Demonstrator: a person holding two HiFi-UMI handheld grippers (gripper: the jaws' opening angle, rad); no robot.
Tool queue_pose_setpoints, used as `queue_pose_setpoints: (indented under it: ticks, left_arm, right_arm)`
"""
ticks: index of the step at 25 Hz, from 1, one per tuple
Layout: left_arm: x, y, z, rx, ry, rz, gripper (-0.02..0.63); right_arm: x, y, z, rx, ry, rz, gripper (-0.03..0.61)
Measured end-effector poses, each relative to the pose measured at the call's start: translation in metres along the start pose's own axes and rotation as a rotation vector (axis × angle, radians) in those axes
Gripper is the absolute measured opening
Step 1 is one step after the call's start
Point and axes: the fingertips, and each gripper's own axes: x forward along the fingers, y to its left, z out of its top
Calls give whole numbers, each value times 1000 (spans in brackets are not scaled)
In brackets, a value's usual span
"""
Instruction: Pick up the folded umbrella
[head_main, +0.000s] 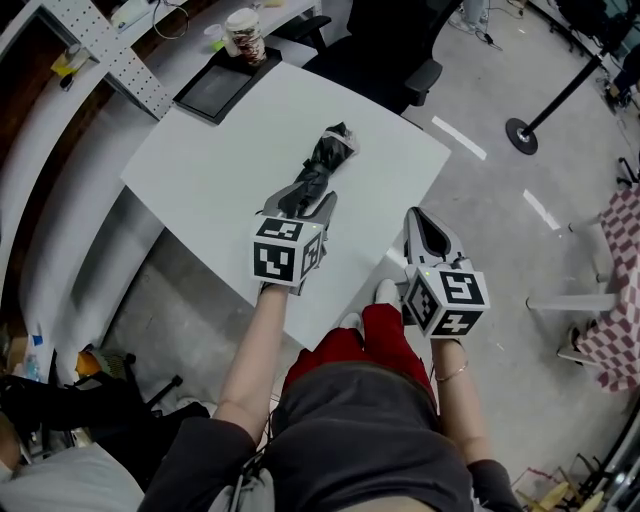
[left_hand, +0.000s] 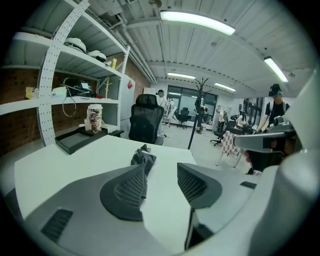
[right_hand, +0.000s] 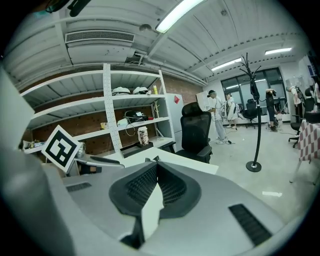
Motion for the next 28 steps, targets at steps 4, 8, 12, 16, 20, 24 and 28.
queue_pose_setpoints:
  ticks: [4, 8, 12, 16, 20, 24, 28]
  left_arm:
    - [15, 15, 5, 22, 30, 29, 213]
    - [29, 27, 11, 42, 60, 43, 238]
    - [44, 35, 14, 67, 101, 49, 259]
    - [61, 42, 13, 75, 147, 43, 278]
    - [78, 49, 7, 74, 191, 46, 282]
    - [94, 56, -2, 75, 242, 44, 282]
    - [105, 62, -9, 81, 292, 42, 291]
  right_arm:
    - [15, -5, 8, -1, -4, 15, 18]
    - [31, -10, 13, -5, 4, 29, 18]
    - [47, -17, 14, -5, 23, 42, 18]
    - [65, -22, 13, -2, 43, 58, 18]
    - [82, -25, 12, -7, 64, 77, 18]
    - [94, -28, 12, -4, 76, 84, 18]
    - [102, -32, 8, 5, 90, 92, 18]
